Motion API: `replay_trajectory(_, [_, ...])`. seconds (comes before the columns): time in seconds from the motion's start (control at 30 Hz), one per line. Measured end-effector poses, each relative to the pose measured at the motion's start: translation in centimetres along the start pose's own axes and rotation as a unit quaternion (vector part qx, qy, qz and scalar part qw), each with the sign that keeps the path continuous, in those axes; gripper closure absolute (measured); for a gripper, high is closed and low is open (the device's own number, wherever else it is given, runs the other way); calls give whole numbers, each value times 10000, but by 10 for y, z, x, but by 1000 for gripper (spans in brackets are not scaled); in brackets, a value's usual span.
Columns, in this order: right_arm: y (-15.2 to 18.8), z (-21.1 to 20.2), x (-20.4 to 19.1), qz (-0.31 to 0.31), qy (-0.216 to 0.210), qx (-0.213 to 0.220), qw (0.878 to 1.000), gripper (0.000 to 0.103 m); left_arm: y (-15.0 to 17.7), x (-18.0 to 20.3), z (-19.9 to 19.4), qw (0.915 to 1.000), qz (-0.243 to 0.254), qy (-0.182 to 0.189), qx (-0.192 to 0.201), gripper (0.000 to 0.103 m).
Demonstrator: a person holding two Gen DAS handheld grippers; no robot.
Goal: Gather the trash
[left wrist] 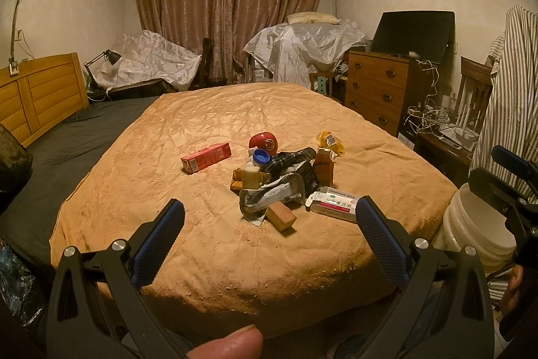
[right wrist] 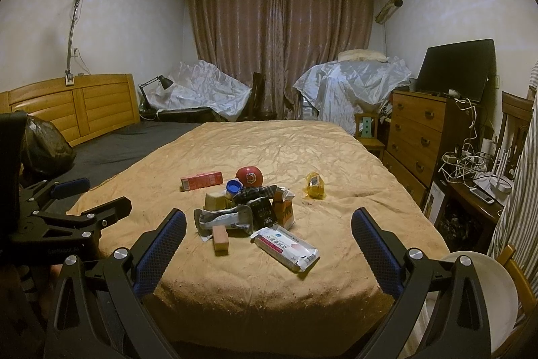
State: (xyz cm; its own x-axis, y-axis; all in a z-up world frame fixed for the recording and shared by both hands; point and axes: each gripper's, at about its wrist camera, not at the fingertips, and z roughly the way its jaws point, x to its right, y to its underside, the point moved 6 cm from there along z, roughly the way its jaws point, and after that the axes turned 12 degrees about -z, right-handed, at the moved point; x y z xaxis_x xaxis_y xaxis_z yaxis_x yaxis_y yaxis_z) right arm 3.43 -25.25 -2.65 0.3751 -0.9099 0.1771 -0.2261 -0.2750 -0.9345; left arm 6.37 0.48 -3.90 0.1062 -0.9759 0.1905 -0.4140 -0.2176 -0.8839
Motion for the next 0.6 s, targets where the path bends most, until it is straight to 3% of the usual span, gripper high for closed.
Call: replay_trajectory(0.6, [3,2,-2,-39,-19,-34,10000,5,7,-7,7,10000,27,-40,-54,5])
